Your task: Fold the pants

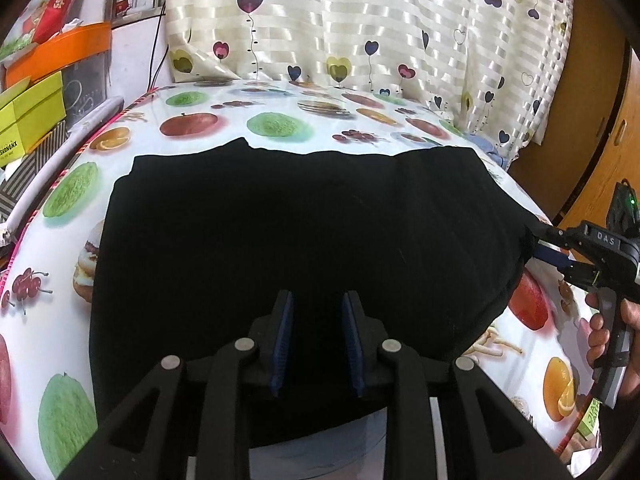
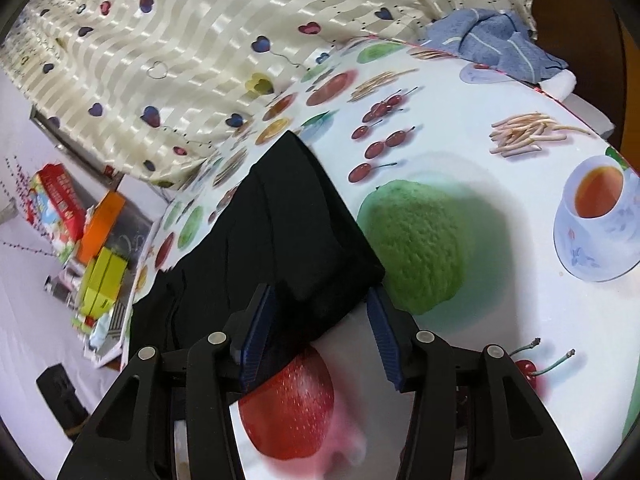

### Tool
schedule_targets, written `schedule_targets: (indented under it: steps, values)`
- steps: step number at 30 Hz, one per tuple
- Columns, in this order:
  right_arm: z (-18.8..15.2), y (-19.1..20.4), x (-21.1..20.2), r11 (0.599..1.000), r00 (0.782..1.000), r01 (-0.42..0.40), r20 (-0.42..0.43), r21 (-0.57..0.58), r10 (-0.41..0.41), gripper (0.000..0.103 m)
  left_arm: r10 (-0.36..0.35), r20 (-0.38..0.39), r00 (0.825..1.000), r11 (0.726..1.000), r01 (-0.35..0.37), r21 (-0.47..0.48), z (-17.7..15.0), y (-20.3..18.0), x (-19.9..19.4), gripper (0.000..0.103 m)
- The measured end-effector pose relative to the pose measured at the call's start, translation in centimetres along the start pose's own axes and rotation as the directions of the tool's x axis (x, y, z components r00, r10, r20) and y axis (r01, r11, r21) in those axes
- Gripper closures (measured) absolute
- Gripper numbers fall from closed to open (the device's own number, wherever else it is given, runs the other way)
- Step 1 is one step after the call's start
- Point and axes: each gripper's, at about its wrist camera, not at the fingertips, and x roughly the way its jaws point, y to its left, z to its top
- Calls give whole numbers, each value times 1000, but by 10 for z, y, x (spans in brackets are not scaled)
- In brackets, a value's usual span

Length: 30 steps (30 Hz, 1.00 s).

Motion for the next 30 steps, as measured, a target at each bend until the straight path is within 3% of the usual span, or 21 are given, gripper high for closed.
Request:
schedule_targets:
  steps: [9,13,19,30]
  values:
    - [13,6,13,997,998,52,15,50,-53,54,-9,1,1000,1000,9,3,-2,-2,-1,75]
    - [17,5,18,995,997,74,15,64,-75,69,-13,1,1000,1000,13,3,-3,-3,-1,75]
    - [18,-2,14,995,999,-24,50,95,19,85,-21,2,1000,1000,21,-4,-2,-2,-1,75]
    - [23,29,-6,991,987,-126,99,-34,129,88,-33,4,999,999,33,-15,-2,-1,-2,75]
